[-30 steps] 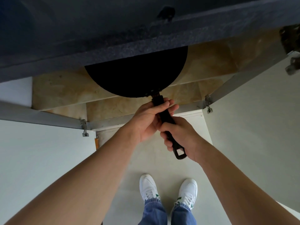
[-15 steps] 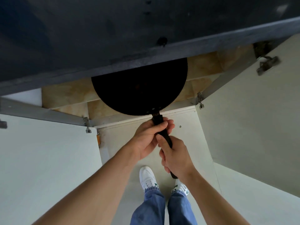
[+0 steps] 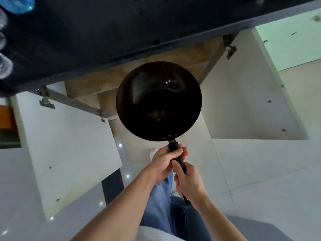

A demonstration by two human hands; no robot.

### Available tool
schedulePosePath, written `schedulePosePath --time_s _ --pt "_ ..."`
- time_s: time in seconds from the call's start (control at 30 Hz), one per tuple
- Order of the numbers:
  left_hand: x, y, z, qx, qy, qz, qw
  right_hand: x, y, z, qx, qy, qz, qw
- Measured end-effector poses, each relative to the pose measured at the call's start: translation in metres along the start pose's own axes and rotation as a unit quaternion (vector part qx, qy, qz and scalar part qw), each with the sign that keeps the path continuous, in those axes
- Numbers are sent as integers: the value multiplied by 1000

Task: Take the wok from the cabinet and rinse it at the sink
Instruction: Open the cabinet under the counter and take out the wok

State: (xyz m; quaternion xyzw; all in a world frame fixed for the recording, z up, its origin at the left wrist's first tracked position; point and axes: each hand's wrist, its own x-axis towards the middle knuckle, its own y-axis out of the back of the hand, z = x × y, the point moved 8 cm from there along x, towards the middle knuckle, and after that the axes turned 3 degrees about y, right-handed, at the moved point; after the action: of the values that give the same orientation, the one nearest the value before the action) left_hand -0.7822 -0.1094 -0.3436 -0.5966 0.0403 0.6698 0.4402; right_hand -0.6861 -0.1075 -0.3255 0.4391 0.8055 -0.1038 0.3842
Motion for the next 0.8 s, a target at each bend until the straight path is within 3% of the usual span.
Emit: schedulePosePath --time_s 0.43,0.8 --pt "-112 -23 -131 73 11 -69 995 -179 17 61 44 -12 66 997" --pt "-195 -111 -103 143 -64 -124 980 -265 60 -2 100 59 148 982"
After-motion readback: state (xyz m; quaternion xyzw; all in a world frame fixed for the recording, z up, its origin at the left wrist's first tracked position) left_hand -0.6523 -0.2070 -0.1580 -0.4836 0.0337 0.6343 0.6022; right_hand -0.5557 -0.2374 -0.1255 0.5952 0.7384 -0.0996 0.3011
